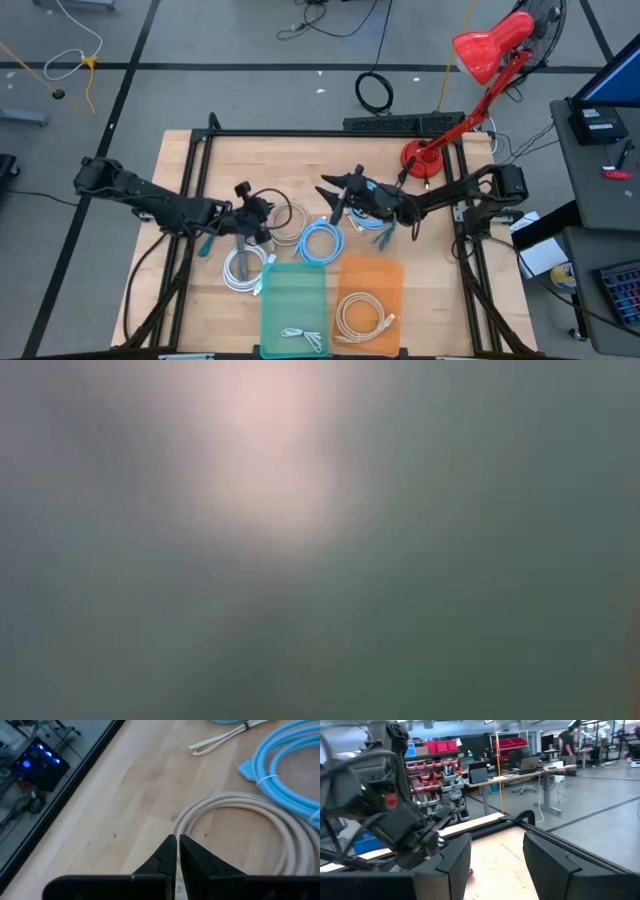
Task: Pick & Place USB Port
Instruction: Put the left blue charger cable into the green bin
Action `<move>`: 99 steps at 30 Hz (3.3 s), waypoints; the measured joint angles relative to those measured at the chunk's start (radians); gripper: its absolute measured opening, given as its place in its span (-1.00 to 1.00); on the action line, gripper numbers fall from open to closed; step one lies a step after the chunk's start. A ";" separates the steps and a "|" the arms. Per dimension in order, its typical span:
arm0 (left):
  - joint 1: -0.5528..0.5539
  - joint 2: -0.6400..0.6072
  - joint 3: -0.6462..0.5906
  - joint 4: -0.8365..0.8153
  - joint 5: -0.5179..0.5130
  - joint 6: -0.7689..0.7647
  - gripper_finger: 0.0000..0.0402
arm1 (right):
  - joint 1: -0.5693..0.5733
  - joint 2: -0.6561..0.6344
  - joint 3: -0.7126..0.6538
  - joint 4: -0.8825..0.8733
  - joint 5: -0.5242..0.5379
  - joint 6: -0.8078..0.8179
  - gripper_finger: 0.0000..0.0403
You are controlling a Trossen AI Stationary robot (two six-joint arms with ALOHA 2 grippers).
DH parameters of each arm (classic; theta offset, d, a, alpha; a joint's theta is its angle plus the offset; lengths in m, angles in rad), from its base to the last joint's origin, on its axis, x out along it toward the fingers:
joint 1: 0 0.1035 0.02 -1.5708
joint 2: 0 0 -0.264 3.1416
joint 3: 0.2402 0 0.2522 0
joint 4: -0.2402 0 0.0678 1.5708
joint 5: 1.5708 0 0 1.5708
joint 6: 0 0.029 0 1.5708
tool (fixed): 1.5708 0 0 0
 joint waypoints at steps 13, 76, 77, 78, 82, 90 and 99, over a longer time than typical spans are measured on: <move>0.056 0.000 0.000 0.014 0.001 -0.011 -0.87 | -0.095 0.000 0.127 -0.309 -0.123 0.028 -0.16; 0.545 -0.002 0.095 -0.941 0.665 -0.433 0.11 | 0.034 0.216 0.350 -0.698 -0.170 0.099 -0.16; 0.536 -0.003 0.095 -0.934 0.679 -0.436 0.14 | 0.034 0.216 0.350 -0.698 -0.170 0.099 -0.16; 0.525 -0.003 0.095 -0.926 0.683 -0.445 0.17 | 0.034 0.216 0.350 -0.694 -0.168 0.099 -0.16; 0.491 0.008 0.096 -0.932 0.675 -0.477 0.20 | 0.034 0.216 0.350 -0.693 -0.167 0.099 -0.16; 0.414 0.010 0.096 -0.928 0.629 -0.566 0.20 | 0.038 0.216 0.350 -0.691 -0.168 0.099 -0.16; 0.275 0.011 0.057 -0.887 0.648 -0.711 0.20 | 0.053 0.216 0.350 -0.692 -0.168 0.099 -0.16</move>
